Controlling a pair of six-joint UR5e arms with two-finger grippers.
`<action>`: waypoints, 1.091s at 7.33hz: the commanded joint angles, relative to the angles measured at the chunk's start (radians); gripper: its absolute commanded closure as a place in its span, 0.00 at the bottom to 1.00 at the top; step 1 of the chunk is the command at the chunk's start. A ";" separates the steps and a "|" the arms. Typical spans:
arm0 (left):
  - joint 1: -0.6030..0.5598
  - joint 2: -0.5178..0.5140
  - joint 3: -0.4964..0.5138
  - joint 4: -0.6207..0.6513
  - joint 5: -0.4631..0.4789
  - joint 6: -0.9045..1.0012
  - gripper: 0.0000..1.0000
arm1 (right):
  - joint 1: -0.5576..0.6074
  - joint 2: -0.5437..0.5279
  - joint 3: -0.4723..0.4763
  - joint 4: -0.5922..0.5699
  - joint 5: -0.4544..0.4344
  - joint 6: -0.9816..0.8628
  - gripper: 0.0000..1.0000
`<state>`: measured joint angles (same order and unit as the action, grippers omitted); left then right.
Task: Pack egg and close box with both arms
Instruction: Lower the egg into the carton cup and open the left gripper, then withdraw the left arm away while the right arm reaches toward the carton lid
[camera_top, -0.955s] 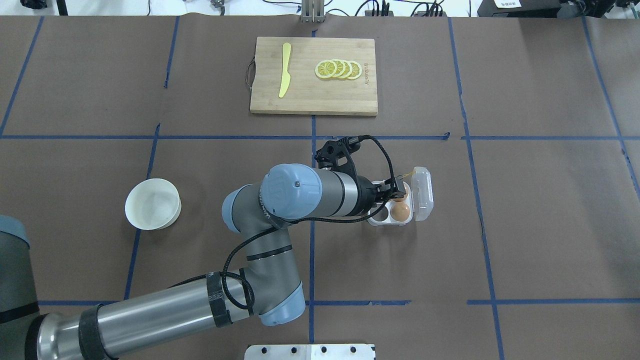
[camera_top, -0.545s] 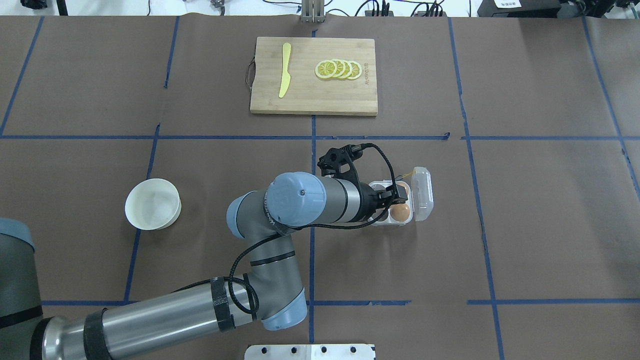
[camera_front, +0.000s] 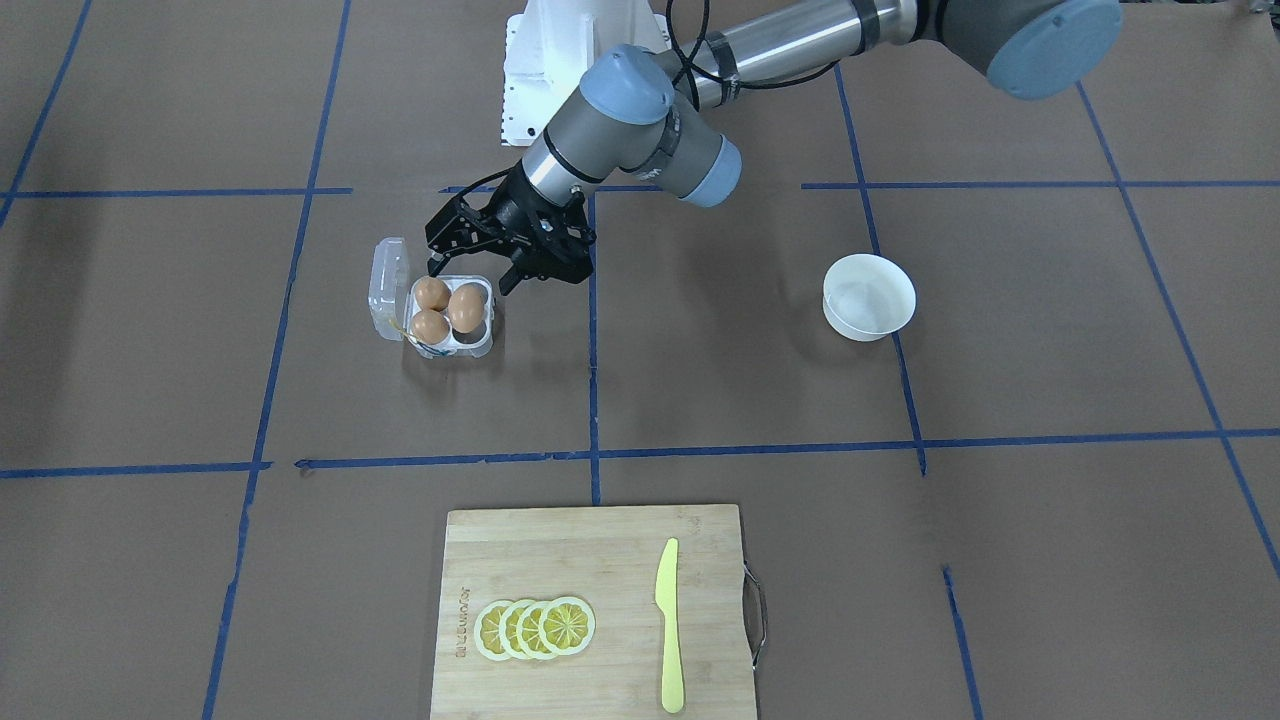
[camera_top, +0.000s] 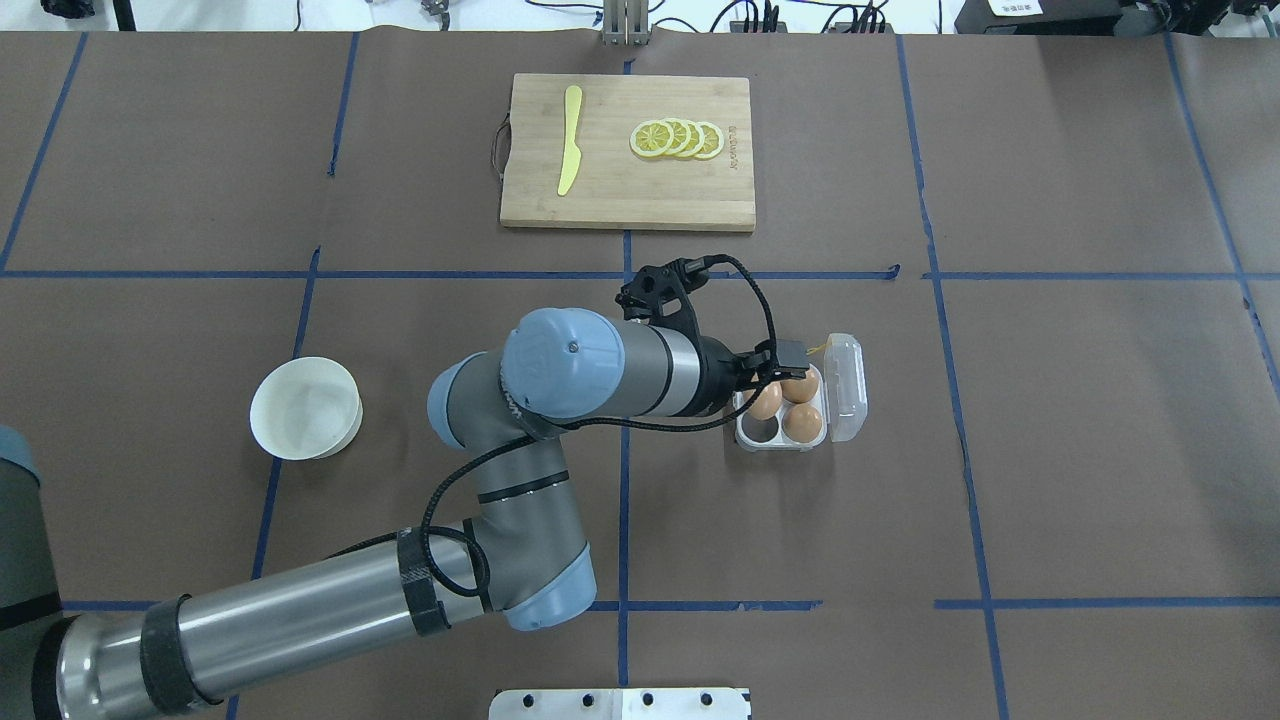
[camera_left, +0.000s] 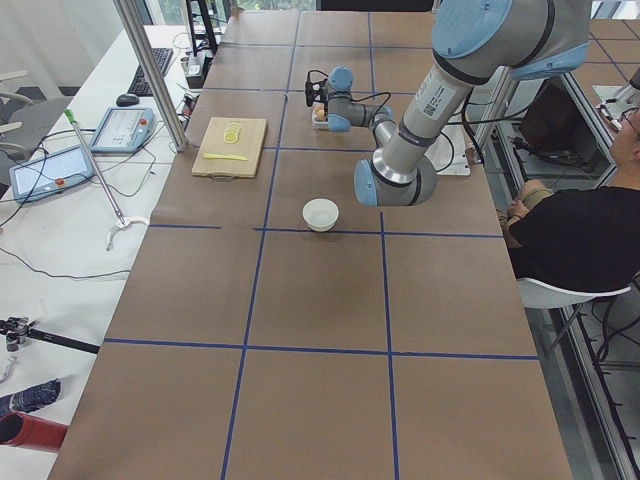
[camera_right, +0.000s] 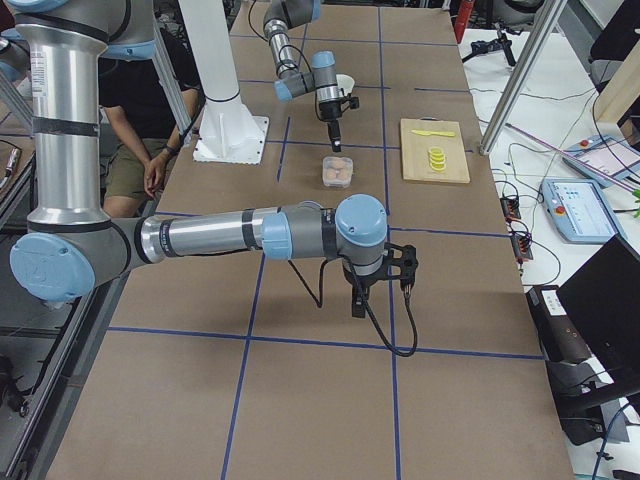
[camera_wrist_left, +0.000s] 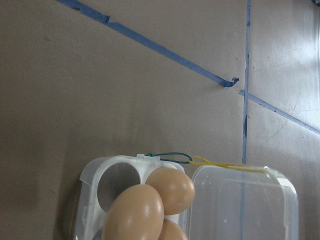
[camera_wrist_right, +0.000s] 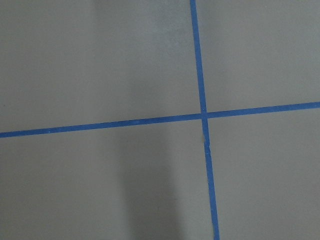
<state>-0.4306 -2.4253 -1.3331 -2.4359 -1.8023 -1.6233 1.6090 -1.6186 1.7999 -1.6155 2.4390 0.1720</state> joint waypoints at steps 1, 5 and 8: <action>-0.092 0.087 -0.148 0.139 -0.150 0.025 0.00 | -0.050 0.002 0.065 0.002 0.000 0.067 0.00; -0.267 0.168 -0.415 0.621 -0.233 0.288 0.00 | -0.370 -0.003 0.182 0.330 -0.035 0.660 0.00; -0.461 0.253 -0.528 0.762 -0.233 0.480 0.00 | -0.616 -0.003 0.182 0.488 -0.086 0.851 0.95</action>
<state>-0.8034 -2.1995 -1.8368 -1.7023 -2.0351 -1.1972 1.0844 -1.6212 1.9814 -1.1719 2.3628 0.9812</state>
